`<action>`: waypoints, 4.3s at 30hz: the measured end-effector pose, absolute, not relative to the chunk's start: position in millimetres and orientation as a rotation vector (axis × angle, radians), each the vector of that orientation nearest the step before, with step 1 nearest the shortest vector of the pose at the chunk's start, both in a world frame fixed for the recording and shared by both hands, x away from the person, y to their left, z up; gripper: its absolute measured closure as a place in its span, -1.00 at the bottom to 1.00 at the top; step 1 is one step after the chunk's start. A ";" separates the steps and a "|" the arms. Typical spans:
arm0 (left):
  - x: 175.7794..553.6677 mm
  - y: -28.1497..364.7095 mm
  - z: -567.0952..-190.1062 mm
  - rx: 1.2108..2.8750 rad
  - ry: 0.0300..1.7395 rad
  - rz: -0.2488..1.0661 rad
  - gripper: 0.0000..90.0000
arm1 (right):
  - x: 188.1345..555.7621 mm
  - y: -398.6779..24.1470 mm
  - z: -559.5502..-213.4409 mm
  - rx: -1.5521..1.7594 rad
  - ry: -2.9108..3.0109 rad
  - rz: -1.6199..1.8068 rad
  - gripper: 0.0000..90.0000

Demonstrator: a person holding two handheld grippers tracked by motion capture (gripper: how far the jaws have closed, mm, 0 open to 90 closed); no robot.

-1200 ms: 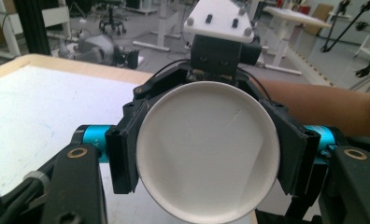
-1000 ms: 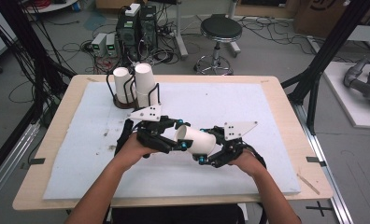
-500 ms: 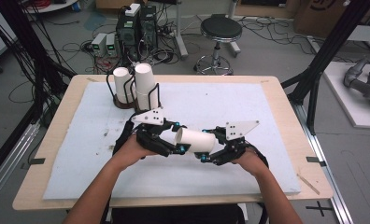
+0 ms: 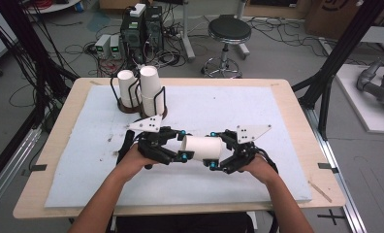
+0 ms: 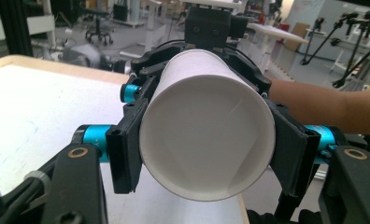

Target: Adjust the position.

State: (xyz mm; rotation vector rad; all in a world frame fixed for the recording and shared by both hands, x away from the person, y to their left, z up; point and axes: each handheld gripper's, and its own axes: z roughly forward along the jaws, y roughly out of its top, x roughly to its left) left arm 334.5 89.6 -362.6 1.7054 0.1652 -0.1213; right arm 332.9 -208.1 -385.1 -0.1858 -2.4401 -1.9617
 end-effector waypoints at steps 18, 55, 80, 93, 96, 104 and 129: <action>326.4 85.8 -353.1 1.907 0.194 0.032 -0.42 | 335.8 -206.1 -388.1 -0.142 -2.524 -1.847 -0.22; 323.5 76.0 -376.0 1.913 0.209 0.004 -0.35 | 334.0 -205.7 -385.7 -0.150 -2.430 -1.926 -0.26; 320.6 65.3 -388.9 1.930 0.194 -0.002 -0.22 | 333.9 -199.9 -384.9 -0.276 -2.387 -1.913 -0.44; 319.8 64.9 -394.5 1.841 0.228 -0.013 -0.22 | 334.2 -202.2 -381.2 -0.276 -2.342 -1.983 -0.30; 318.5 60.0 -395.8 1.882 0.252 0.000 -0.25 | 334.4 -201.6 -380.7 -0.238 -2.375 -1.971 -0.24; 315.6 60.2 -391.7 1.933 0.282 0.084 -0.48 | 334.4 -202.2 -380.6 -0.272 -2.433 -1.920 -0.23; 320.7 58.1 -400.0 1.744 0.309 0.003 -0.22 | 334.8 -199.0 -379.9 -0.385 -2.303 -2.021 -0.51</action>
